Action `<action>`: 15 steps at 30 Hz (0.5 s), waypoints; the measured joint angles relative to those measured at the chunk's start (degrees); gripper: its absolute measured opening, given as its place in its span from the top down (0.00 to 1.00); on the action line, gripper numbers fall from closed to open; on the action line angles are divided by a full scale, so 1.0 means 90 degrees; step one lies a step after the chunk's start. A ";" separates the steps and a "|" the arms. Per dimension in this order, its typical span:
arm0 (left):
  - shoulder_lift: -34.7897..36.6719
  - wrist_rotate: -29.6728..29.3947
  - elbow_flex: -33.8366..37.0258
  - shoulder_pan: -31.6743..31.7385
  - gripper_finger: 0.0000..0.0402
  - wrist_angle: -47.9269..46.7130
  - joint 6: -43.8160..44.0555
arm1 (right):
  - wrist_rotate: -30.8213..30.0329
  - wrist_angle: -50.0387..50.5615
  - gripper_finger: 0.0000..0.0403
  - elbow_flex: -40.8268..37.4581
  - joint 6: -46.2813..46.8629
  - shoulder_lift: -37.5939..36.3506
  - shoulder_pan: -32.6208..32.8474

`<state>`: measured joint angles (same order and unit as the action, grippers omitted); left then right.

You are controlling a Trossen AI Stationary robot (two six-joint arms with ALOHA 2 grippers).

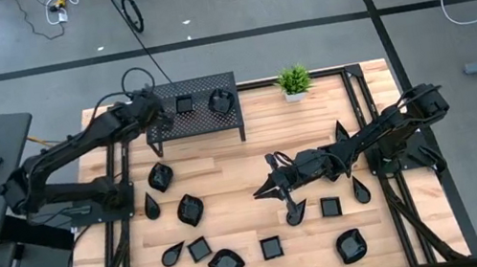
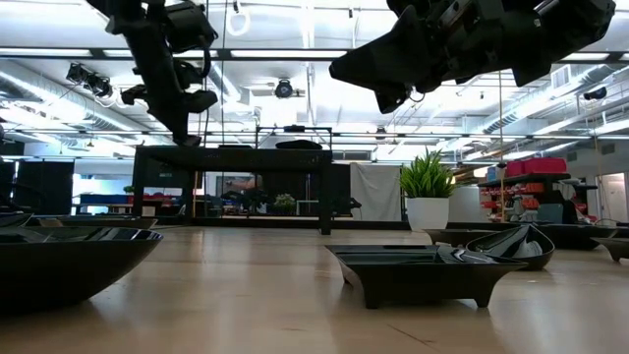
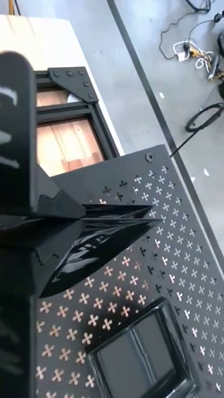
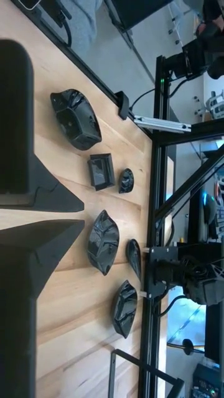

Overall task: Pick & Place Mini shaped plates
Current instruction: Stack the black drop shaped plate on top of the black drop shaped plates on the shelf

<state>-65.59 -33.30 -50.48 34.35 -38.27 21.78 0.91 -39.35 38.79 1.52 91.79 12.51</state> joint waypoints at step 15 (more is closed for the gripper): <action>-0.0097 -0.0279 0.0000 0.0000 0.92 0.0001 -0.0015 | 0.0000 0.0000 0.92 0.0000 0.0066 0.0000 0.0000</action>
<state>-66.46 -35.81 -50.48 34.35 -38.26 21.65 0.91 -39.35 38.79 2.11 91.79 12.51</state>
